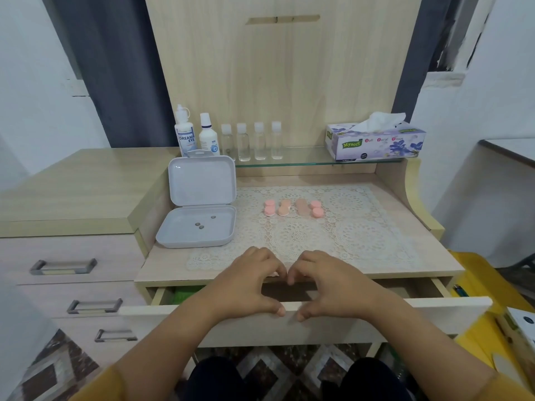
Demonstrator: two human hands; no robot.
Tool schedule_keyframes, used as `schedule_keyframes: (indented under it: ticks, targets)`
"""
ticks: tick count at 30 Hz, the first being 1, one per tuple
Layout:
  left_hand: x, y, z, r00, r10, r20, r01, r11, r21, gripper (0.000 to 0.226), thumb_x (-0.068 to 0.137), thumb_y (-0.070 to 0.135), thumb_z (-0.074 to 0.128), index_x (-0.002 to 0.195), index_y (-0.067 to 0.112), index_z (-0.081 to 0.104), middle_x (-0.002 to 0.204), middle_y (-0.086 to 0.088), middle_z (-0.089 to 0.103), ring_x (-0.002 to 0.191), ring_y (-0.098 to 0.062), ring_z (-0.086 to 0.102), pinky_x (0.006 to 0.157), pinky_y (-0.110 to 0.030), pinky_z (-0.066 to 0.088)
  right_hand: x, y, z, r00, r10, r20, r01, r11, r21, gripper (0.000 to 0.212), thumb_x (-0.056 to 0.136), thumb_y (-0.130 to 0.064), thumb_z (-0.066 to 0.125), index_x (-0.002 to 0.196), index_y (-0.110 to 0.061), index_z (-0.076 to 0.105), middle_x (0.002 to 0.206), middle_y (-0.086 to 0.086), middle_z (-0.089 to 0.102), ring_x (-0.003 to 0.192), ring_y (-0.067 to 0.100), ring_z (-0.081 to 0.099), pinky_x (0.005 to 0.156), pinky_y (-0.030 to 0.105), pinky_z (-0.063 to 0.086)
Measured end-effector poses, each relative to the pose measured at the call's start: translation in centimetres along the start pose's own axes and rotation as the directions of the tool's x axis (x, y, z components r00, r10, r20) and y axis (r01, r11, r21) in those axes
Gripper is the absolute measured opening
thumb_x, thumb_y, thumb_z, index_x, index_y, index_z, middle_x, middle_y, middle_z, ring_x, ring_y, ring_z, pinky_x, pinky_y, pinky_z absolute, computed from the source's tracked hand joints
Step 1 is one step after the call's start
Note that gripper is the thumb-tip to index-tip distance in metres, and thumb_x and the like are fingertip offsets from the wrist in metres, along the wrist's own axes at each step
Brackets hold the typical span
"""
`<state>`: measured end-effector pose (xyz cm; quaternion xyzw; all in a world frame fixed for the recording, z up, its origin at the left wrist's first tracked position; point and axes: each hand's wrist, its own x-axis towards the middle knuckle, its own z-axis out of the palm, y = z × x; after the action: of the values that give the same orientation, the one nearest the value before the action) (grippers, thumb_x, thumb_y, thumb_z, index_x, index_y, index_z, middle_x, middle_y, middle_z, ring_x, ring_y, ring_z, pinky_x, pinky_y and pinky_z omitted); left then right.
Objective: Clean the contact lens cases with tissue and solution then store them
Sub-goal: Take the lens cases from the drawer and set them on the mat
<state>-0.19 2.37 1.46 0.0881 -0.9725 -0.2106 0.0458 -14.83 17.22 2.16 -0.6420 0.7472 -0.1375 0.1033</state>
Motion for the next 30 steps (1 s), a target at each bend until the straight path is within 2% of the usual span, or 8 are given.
schedule_keyframes:
  ticks: [2,4,7,17,30]
  targets:
    - [0.0,-0.1,0.0,0.999,-0.029,-0.018,0.03,0.998,0.054,0.069,0.069,0.053,0.075,0.13,0.034,0.049,0.13,0.019,0.037,0.122,-0.001,0.026,0.101,-0.023,0.029,0.1,0.3,0.1,1.0,0.004,-0.026,-0.006,0.998,-0.064,0.074,0.064,-0.062,0.075,0.13,-0.037,0.051,0.122,-0.019,0.045,0.112,0.002,0.039,0.092,0.022,0.036]
    - [0.1,-0.4,0.1,0.998,-0.067,-0.016,0.068,0.995,0.075,0.077,0.072,0.055,0.073,0.139,0.029,0.045,0.141,0.016,0.035,0.13,-0.002,0.024,0.108,-0.026,0.026,0.2,0.6,0.1,0.999,0.035,-0.031,-0.038,0.995,-0.096,0.084,0.066,-0.066,0.072,0.138,-0.031,0.048,0.131,-0.016,0.045,0.12,0.005,0.038,0.098,0.024,0.035]
    - [0.3,-0.8,0.3,0.996,-0.091,-0.023,0.092,0.994,0.064,0.071,0.075,0.057,0.069,0.136,0.026,0.051,0.143,0.016,0.039,0.131,-0.003,0.028,0.11,-0.028,0.028,0.3,0.9,0.3,0.998,0.051,-0.045,-0.054,0.996,-0.072,0.077,0.069,-0.064,0.071,0.135,-0.028,0.053,0.129,-0.015,0.05,0.119,0.006,0.041,0.096,0.025,0.038]
    - [1.2,-1.5,1.0,0.991,-0.051,-0.125,0.06,0.996,0.07,0.044,0.083,0.047,0.066,0.12,0.024,0.064,0.127,0.017,0.052,0.12,-0.004,0.039,0.102,-0.026,0.035,1.2,1.0,1.0,0.986,0.088,-0.143,-0.1,0.992,-0.079,0.046,0.08,-0.052,0.068,0.121,-0.031,0.065,0.119,-0.019,0.058,0.113,0.002,0.047,0.088,0.021,0.041]
    - [1.5,-2.4,1.7,0.981,-0.045,-0.188,0.048,0.999,0.012,0.036,0.08,0.048,0.069,0.109,0.026,0.067,0.114,0.019,0.056,0.109,0.0,0.042,0.096,-0.026,0.04,1.5,1.5,1.6,0.978,0.105,-0.179,-0.109,0.994,-0.013,0.042,0.079,-0.051,0.071,0.115,-0.029,0.068,0.113,-0.019,0.058,0.11,0.001,0.046,0.09,0.021,0.042]
